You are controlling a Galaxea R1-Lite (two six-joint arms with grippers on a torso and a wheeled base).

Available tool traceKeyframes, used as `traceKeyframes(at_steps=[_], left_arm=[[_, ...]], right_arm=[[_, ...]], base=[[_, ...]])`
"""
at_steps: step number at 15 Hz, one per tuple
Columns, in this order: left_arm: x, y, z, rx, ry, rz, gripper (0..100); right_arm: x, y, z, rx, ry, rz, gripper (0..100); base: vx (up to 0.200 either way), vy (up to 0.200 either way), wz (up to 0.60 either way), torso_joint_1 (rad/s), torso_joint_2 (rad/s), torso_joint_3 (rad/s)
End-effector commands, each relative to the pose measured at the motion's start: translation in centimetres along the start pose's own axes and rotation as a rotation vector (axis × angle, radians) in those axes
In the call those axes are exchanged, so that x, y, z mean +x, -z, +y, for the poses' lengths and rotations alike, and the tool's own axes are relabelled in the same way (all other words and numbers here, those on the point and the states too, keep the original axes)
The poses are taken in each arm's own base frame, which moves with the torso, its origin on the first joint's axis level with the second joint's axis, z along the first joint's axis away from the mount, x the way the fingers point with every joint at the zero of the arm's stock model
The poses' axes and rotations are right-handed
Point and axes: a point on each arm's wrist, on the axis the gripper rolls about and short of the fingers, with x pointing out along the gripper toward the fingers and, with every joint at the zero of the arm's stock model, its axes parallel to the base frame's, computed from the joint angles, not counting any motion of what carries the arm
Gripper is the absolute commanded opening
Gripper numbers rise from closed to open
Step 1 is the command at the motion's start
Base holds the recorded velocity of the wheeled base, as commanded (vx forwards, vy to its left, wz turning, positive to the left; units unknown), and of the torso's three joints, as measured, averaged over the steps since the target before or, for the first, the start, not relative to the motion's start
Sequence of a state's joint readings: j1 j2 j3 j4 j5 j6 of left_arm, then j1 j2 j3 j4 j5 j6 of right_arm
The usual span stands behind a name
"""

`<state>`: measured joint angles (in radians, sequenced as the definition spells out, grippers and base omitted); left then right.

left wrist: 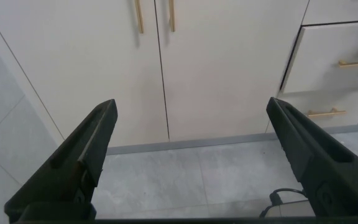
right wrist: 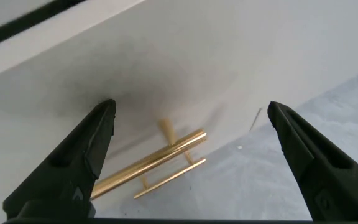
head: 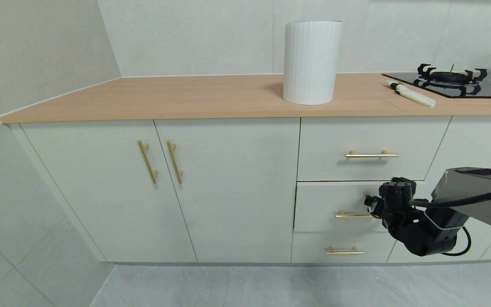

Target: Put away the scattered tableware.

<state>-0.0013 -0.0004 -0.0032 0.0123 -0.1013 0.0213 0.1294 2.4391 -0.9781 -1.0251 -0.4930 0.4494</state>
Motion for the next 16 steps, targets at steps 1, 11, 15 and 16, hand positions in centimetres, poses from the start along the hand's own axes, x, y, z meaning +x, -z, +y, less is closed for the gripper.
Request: traceKeyframes(at_steps=[1,11,15,16], left_arm=[[0.0,0.0,0.0,0.0,0.0,0.0,100],[0.0,0.0,0.0,0.0,0.0,0.0,100],[0.0,0.0,0.0,0.0,0.0,0.0,100],[0.0,0.0,0.0,0.0,0.0,0.0,100]], right_arm=[[0.3,-0.3,0.1,0.015,-0.003,-0.014,100],[1.8,-1.4,-0.4,0.068,0.031,-0.075,100],[0.4,-1.3,-0.5,0.05,0.02,-0.048,100],[-0.6,-1.5,-0.9,0.04,0.011,-0.028,100]], base=[[0.0,0.0,0.0,0.0,0.0,0.0],[0.0,0.0,0.0,0.0,0.0,0.0],[0.0,0.0,0.0,0.0,0.0,0.0],[0.0,0.0,0.0,0.0,0.0,0.0]])
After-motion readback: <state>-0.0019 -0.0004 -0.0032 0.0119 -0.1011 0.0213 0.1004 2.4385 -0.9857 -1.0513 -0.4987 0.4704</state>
